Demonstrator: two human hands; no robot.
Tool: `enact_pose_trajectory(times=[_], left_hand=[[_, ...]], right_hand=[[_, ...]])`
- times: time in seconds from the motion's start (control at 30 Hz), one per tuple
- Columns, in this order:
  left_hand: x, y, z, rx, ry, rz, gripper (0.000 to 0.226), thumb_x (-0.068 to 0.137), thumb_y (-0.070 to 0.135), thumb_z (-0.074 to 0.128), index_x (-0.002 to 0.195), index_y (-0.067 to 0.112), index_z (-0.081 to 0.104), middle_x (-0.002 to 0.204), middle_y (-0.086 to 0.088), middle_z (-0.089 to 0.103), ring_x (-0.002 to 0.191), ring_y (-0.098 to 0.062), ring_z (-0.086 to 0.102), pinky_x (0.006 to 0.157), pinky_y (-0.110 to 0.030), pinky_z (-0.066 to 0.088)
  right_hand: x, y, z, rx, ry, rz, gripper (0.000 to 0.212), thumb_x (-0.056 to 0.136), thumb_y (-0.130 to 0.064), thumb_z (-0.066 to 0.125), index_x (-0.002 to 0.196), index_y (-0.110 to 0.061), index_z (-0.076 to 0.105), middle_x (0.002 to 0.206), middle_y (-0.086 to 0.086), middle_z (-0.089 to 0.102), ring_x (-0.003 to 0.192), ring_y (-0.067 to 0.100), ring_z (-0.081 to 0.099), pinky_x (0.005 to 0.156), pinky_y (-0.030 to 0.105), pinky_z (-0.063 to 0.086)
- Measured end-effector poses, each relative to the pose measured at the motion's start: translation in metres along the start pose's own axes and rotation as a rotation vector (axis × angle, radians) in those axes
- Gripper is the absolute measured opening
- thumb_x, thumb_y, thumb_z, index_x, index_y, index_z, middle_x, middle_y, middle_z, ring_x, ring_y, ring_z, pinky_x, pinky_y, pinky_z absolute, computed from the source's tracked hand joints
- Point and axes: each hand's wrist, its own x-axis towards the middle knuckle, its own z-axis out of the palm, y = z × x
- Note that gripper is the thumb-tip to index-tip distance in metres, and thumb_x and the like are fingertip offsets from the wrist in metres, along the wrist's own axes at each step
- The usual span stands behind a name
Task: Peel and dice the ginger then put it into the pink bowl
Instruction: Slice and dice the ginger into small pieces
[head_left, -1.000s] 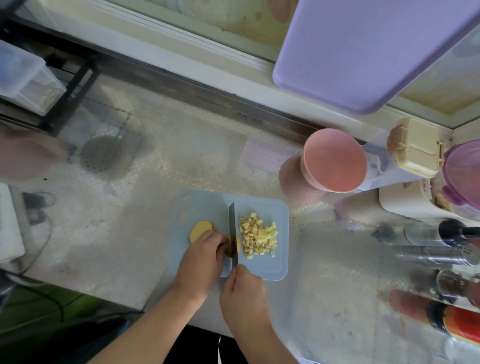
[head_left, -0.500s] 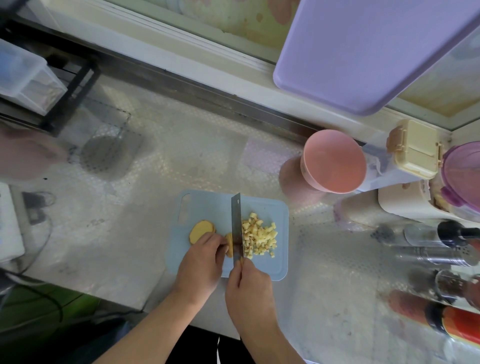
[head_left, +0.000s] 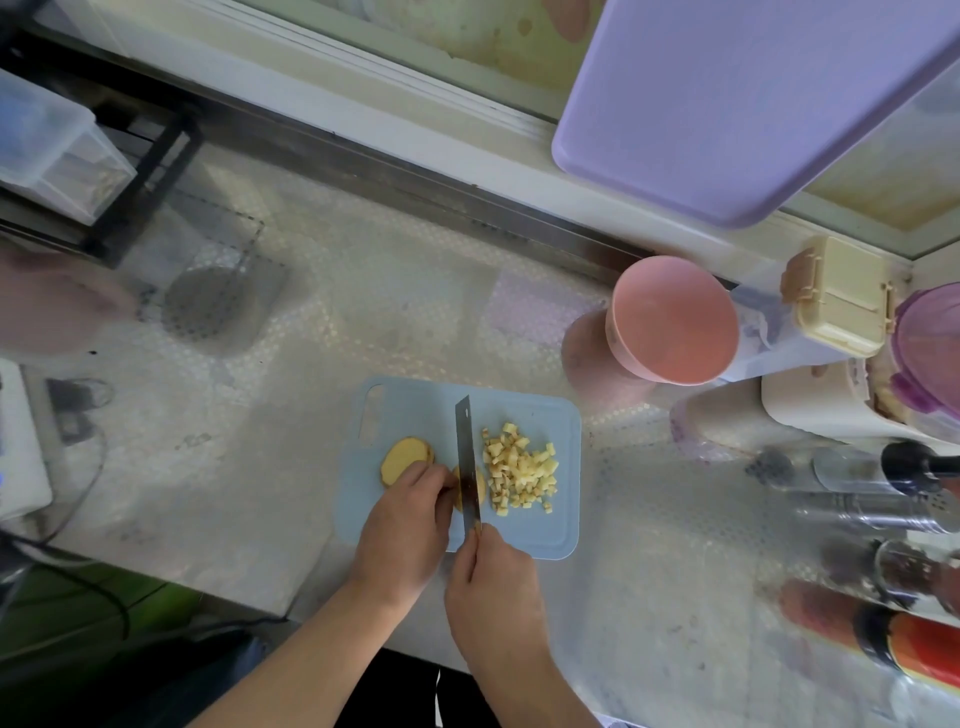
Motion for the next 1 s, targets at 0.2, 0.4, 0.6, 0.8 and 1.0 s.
enact_pose_trajectory(times=[0.2,0.4,0.6,0.8,1.0], left_hand=[[0.0,0.003,0.0,0.003,-0.002,-0.011,0.012,0.098,0.009,0.064,0.09,0.018,0.068,0.09,0.008,0.06,0.076,-0.014,0.06,0.063,-0.039,0.053],[0.0,0.004,-0.001,0.005,-0.002,-0.002,0.01,0.1,0.014,0.062,0.093,0.019,0.068,0.093,0.008,0.059,0.078,-0.012,0.059,0.063,-0.033,0.05],[0.0,0.004,-0.004,0.008,-0.017,0.01,0.009,0.1,0.015,0.062,0.094,0.019,0.068,0.093,0.008,0.059,0.078,-0.012,0.059,0.064,-0.035,0.052],[0.0,0.006,-0.003,0.038,-0.021,0.01,0.009,0.102,0.017,0.059,0.097,0.018,0.067,0.095,0.005,0.061,0.081,-0.016,0.062,0.066,-0.04,0.054],[-0.004,0.009,-0.001,0.007,-0.013,-0.059,0.011,0.1,0.024,0.06,0.108,0.018,0.063,0.102,0.004,0.06,0.086,-0.018,0.063,0.071,-0.041,0.057]], right_hand=[[0.0,-0.003,0.002,0.004,-0.028,0.026,0.018,0.105,-0.025,0.039,0.09,-0.019,0.046,0.076,-0.003,0.053,0.067,0.013,0.053,0.051,0.021,0.038],[-0.005,-0.001,0.007,0.015,-0.039,0.072,0.017,0.104,-0.023,0.04,0.09,-0.018,0.046,0.089,0.003,0.061,0.074,0.016,0.056,0.064,0.023,0.045],[-0.006,0.002,0.009,0.006,-0.056,0.079,0.019,0.104,-0.025,0.039,0.095,-0.015,0.053,0.094,0.006,0.065,0.08,0.019,0.064,0.065,0.027,0.049],[-0.005,0.008,0.007,0.077,0.012,0.029,0.025,0.105,-0.024,0.041,0.082,-0.017,0.046,0.08,0.007,0.061,0.065,0.017,0.05,0.053,0.024,0.036],[-0.014,0.022,-0.004,0.264,0.153,0.025,0.036,0.103,-0.022,0.049,0.068,-0.016,0.044,0.059,0.005,0.053,0.052,0.018,0.044,0.051,0.027,0.034]])
